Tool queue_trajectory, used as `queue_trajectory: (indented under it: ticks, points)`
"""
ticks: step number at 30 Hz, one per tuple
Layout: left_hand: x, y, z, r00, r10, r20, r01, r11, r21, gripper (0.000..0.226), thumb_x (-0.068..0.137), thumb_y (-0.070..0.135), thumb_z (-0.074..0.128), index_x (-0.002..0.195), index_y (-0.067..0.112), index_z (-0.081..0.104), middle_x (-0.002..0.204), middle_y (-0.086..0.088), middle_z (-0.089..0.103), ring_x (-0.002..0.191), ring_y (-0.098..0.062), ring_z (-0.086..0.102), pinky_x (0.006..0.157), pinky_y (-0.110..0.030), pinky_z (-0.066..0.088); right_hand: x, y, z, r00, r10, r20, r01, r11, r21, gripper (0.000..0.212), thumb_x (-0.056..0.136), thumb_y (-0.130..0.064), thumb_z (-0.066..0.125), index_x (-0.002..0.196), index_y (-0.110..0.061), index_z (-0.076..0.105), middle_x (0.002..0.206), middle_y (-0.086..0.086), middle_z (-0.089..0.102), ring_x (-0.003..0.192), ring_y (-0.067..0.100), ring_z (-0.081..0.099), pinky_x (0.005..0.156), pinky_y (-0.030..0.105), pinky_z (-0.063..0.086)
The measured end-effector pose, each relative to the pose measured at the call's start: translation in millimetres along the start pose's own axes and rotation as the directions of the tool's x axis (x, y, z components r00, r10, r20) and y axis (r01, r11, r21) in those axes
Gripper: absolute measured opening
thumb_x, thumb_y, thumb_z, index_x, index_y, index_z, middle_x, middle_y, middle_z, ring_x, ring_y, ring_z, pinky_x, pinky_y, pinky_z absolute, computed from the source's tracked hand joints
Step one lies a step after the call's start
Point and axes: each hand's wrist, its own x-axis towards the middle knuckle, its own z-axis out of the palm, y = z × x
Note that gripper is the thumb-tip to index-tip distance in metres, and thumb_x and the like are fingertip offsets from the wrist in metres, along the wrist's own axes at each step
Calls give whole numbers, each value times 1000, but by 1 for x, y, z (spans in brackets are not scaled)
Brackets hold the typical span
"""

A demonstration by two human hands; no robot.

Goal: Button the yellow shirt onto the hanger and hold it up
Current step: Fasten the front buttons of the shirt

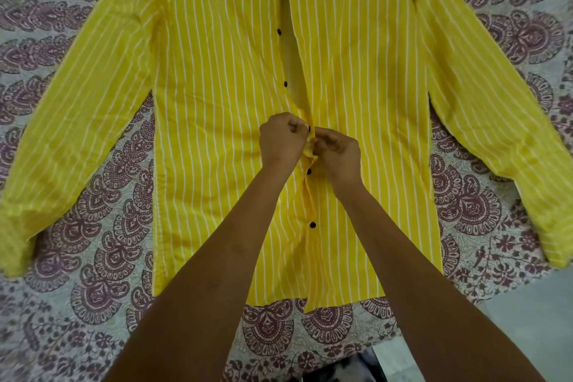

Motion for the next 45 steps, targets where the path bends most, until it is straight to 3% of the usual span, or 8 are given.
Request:
queue_trajectory:
  ticks: [9, 13, 18, 22, 27, 35, 41, 45]
  points:
    - [3, -1, -7, 997, 13, 77, -12, 1000, -7, 12, 80, 0, 56, 76, 2, 67, 83, -19, 70, 79, -32, 68, 79, -45, 56, 9, -14, -8, 987, 135, 90, -147, 978, 145, 15, 84, 0, 58, 78, -8, 68, 54, -9, 63, 47, 0, 56, 50, 15, 48]
    - [5, -5, -6, 998, -20, 55, 21, 1000, -17, 16, 78, -3, 53, 80, 1, 69, 86, -22, 70, 82, -35, 68, 80, -47, 56, 9, -15, 3, 999, -49, -6, 47, 979, -196, 5, 78, -9, 65, 76, -13, 68, 65, -4, 66, 57, 3, 61, 56, 24, 49]
    - [2, -7, -7, 970, -205, 131, 235, 929, -288, 22, 82, 18, 65, 61, 19, 68, 82, -17, 71, 84, -31, 69, 81, -42, 57, -1, -12, 18, 944, -320, -81, 218, 788, -576, 17, 86, -27, 60, 89, -12, 67, 85, 5, 72, 78, 24, 66, 64, 36, 48]
    - [3, -5, -8, 930, -298, 216, 367, 788, -494, 13, 84, 6, 64, 72, 11, 64, 76, -8, 65, 67, -12, 65, 62, -19, 56, -5, -5, 24, 923, -357, -143, 245, 832, -497, 17, 87, -25, 60, 90, -10, 67, 84, 6, 72, 75, 22, 67, 62, 33, 47]
    - [4, -3, -9, 914, -320, 249, 405, 730, -550, 13, 86, 5, 63, 74, 9, 60, 72, -5, 61, 52, -2, 63, 54, -14, 55, -5, -3, 26, 929, -324, -178, 230, 884, -408, 14, 83, -19, 63, 91, -9, 67, 85, 6, 73, 76, 20, 68, 65, 34, 51]
    - [5, -15, 0, 988, -151, 33, 152, 922, -355, 15, 86, 13, 62, 73, 20, 61, 71, 3, 63, 76, -16, 62, 79, -38, 54, -5, -6, 22, 951, -270, -153, 211, 923, -323, 13, 83, -17, 66, 91, -7, 68, 81, 7, 73, 72, 14, 67, 66, 26, 50]
    - [10, -23, -2, 1000, -20, -1, 18, 958, -286, 5, 85, 9, 61, 81, 12, 61, 69, 2, 62, 64, -10, 57, 71, -34, 50, 1, -14, 22, 985, -87, -152, 60, 982, -176, 10, 81, -15, 64, 81, -6, 70, 71, 6, 69, 64, 15, 63, 64, 31, 50]
    - [8, -28, -5, 994, 111, -20, -112, 967, -227, 3, 85, 6, 60, 88, 6, 59, 71, 2, 62, 63, 3, 58, 64, -14, 45, 10, -24, 13, 986, 164, -22, -163, 985, 55, 12, 80, -5, 61, 69, -6, 67, 64, 11, 62, 61, 20, 58, 61, 30, 49]
